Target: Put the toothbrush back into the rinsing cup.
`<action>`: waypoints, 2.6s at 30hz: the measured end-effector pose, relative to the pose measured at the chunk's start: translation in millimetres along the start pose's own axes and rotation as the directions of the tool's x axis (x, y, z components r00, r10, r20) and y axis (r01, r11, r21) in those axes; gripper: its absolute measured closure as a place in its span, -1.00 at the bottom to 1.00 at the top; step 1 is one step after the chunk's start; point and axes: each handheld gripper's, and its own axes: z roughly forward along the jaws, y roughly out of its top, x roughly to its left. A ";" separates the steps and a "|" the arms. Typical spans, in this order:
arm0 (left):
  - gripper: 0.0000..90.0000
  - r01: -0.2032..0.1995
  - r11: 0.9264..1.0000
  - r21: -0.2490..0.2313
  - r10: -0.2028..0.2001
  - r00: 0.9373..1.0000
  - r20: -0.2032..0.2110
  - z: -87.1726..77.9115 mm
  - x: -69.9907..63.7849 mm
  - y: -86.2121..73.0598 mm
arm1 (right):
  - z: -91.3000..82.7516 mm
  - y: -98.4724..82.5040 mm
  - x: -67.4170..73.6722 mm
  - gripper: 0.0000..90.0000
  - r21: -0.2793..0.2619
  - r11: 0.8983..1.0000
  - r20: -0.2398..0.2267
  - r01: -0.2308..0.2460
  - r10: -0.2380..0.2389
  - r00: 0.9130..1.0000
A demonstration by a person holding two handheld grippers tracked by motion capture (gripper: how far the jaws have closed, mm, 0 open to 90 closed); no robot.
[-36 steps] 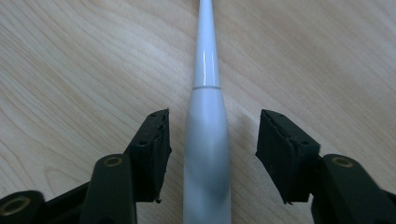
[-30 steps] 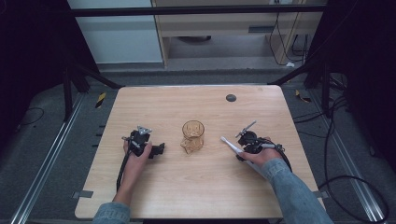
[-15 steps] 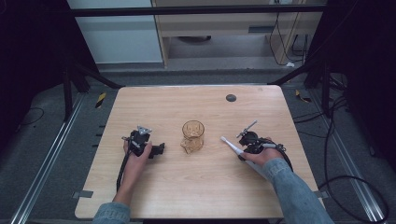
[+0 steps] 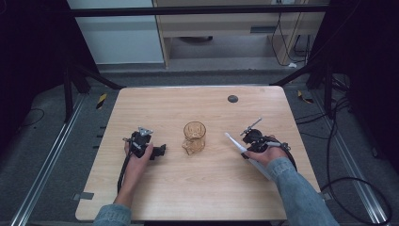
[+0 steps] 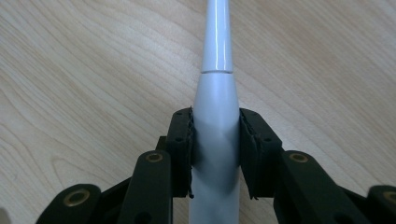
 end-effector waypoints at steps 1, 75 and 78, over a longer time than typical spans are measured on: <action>-1.00 0.000 1.000 0.000 0.000 1.000 0.000 0.0 0.0 0.0 | -2.2 0.8 -0.7 0.49 -0.001 1.000 -0.004 -0.006 0.006 1.000; -1.00 0.021 1.000 -0.002 -0.021 1.000 -0.019 1.3 -2.5 1.2 | -72.8 65.0 0.5 0.49 -0.418 0.897 0.062 -0.146 0.188 0.980; -1.00 0.020 1.000 -0.002 -0.020 1.000 -0.019 1.2 -2.6 1.1 | -76.9 68.7 5.8 0.49 -0.457 0.876 0.049 -0.151 0.194 0.980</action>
